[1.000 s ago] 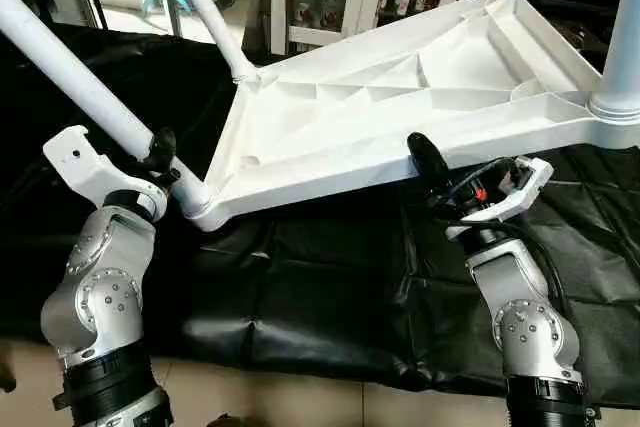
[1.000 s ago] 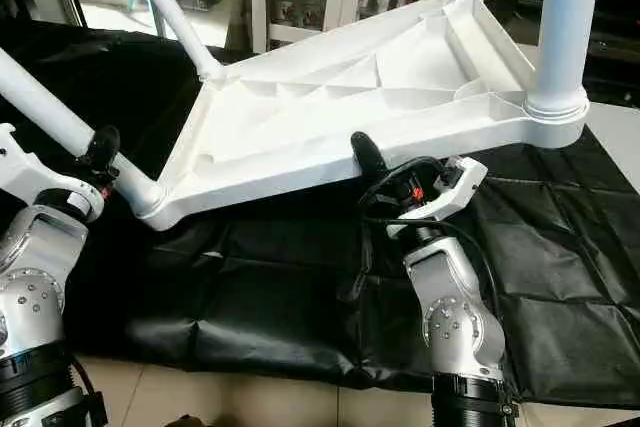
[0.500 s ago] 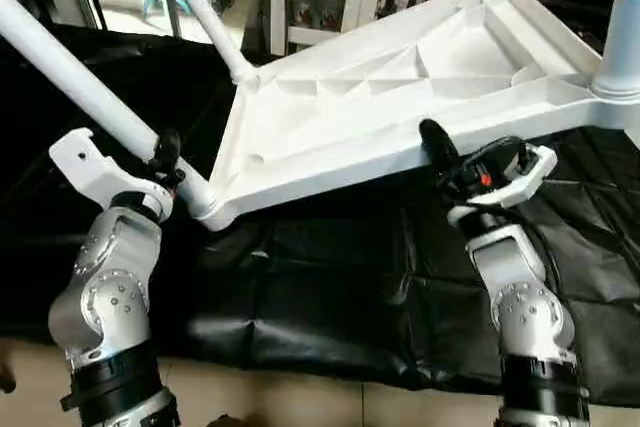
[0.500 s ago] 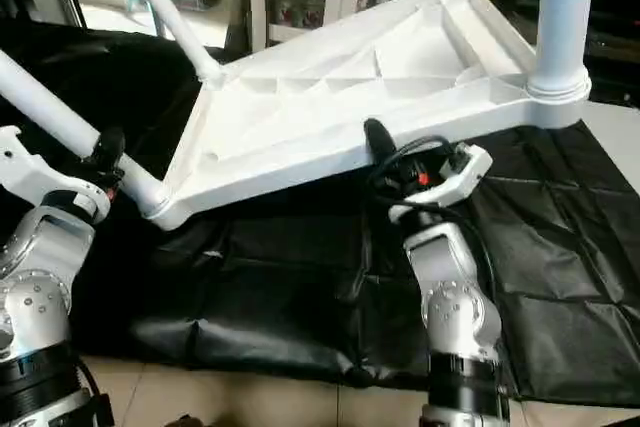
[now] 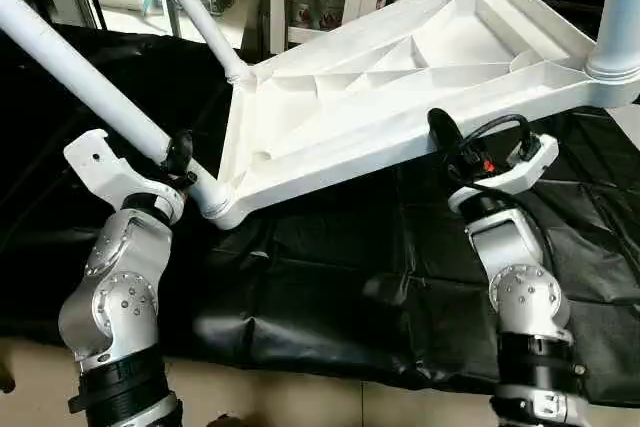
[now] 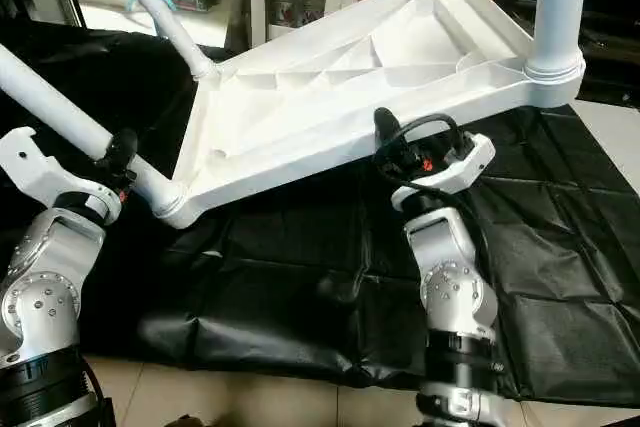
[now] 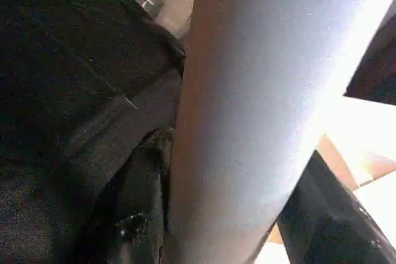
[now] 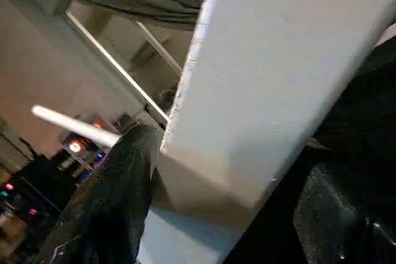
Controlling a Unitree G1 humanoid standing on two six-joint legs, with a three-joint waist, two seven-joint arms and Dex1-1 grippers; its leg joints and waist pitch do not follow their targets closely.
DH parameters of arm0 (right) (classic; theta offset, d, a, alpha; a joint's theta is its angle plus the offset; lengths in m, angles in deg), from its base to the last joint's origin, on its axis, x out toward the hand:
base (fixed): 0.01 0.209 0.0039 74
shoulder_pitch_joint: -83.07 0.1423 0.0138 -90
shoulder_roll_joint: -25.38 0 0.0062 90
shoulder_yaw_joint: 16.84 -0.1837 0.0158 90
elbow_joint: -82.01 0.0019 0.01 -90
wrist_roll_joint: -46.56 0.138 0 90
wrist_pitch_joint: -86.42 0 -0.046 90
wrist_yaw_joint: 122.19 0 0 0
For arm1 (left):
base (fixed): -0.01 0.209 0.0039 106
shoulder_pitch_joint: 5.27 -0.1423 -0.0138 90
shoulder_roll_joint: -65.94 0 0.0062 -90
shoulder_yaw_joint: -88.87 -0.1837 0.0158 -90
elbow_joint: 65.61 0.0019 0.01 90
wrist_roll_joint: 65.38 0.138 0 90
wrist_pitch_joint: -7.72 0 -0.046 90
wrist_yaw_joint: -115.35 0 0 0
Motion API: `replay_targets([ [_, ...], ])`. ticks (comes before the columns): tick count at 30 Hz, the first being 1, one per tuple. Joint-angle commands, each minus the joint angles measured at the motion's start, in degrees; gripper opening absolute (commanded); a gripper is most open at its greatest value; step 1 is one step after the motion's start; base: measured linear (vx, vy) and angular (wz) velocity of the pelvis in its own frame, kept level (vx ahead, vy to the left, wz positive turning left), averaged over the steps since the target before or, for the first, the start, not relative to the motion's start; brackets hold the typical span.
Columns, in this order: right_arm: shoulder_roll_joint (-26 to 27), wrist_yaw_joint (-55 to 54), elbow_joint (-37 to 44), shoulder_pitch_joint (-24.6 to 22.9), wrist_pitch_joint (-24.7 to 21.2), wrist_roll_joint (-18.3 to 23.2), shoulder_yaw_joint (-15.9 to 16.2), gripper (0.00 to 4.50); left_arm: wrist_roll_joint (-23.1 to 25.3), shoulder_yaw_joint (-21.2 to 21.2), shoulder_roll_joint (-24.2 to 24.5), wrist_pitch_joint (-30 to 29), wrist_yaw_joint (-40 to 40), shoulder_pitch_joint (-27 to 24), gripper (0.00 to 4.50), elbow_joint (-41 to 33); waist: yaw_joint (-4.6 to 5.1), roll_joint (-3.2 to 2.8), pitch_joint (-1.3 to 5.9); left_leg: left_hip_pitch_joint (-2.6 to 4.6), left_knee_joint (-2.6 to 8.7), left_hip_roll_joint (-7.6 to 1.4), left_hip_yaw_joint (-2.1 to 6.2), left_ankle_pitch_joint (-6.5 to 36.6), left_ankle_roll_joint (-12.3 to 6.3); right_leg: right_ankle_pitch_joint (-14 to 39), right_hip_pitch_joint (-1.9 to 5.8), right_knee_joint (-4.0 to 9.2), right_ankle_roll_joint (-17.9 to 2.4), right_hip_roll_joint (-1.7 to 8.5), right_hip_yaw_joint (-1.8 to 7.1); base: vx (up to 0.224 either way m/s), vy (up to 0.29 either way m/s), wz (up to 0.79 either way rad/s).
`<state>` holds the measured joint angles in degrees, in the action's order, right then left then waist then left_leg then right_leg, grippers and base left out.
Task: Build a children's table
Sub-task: Flip table
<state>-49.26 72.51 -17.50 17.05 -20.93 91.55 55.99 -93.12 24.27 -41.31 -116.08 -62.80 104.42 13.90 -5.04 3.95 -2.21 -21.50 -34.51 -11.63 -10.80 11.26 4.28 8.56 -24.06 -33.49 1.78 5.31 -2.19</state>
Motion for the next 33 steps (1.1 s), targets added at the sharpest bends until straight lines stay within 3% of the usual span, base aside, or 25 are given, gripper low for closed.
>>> replay_targets([
  [1,-2.4,0.84,2.7,2.23,1.98,-2.76,-0.03,2.67,-1.99,-0.54,-0.87,-1.29,0.18,-0.88,2.76,0.86,0.27,0.63,3.55,0.77,4.16,-0.67,-0.05,6.41,0.02,10.12,2.33,2.41,-5.23,1.22,1.11,0.0,0.0,0.0],
  [4,-3.12,0.53,3.02,3.27,2.43,-2.95,-0.31,2.66,-1.9,-0.35,-0.89,-1.0,0.58,-0.98,3.05,0.82,0.26,0.63,3.72,0.69,4.0,-0.64,-0.05,4.87,-0.09,7.74,2.46,2.1,-5.58,1.11,1.09,0.0,0.0,0.0],
  [7,-3.98,-0.2,3.24,4.55,3.24,-3.88,-0.72,2.66,-1.7,0.03,-0.87,-0.51,1.23,-1.01,3.27,0.78,0.21,1.24,4.36,0.19,3.06,-0.32,-0.08,-2.68,-2.42,-1.68,2.75,0.94,-6.9,0.79,1.09,0.0,0.0,0.0],
  [8,-4.35,-0.48,3.22,5.24,3.96,-4.47,-0.92,2.66,-1.43,0.14,-0.74,-0.21,1.48,-1.05,3.38,0.78,0.1,1.26,4.2,0.15,2.89,-0.24,-0.3,-3.27,-3.15,-2.8,2.47,0.87,-7.33,0.73,1.14,0.0,0.0,0.0],
  [10,-4.89,-0.82,3.14,6.11,4.82,-5.35,-0.99,2.65,-0.69,0.1,-0.36,0.48,1.9,-1.15,3.57,0.84,0.21,1.27,4.05,0.16,2.95,-0.29,-0.42,-1.84,-3.51,-1.06,2.41,1.01,-7.59,0.77,1.11,0.0,0.0,0.0],
  [11,-5.26,-1.2,3.15,6.76,5.54,-6.05,-1.03,2.65,-0.47,0.34,-0.25,1.11,2.32,-1.16,3.57,0.97,0.13,1.3,3.89,0.25,3.05,-0.48,-0.48,0.76,-3.32,2.73,2.31,1.3,-7.23,0.94,1.18,0.0,0.0,0.0],
  [14,-7.11,-2.32,2.7,8.95,7.66,-8.51,-1.29,2.64,0.99,0.19,0.6,3.44,2.88,-1.55,3.84,0.83,0.16,1.22,3.82,0.41,3.18,-0.65,-0.38,2.22,-2.45,5.46,2.09,1.49,-6.18,0.95,1.1,0.0,0.0,0.0],
  [21,-9.11,-4.97,2.12,11.57,11.0,-12.18,-2.28,2.64,1.21,0.33,0.68,3.09,4.01,-2.42,4.13,-0.35,0.06,1.55,3.78,0.62,2.98,-0.57,-0.47,0.78,-1.5,1.88,2.02,1.04,-6.63,0.72,1.1,0.0,0.0,0.0],
  [33,-11.53,-11.0,1.02,14.75,19.29,-19.03,-4.59,2.64,2.78,1.22,0.61,2.89,8.83,-3.72,4.13,0.1,0.25,1.89,3.72,0.24,2.85,-0.51,-0.4,2.65,-0.84,5.25,2.11,1.13,-5.49,0.81,1.15,0.0,0.0,0.0],
])
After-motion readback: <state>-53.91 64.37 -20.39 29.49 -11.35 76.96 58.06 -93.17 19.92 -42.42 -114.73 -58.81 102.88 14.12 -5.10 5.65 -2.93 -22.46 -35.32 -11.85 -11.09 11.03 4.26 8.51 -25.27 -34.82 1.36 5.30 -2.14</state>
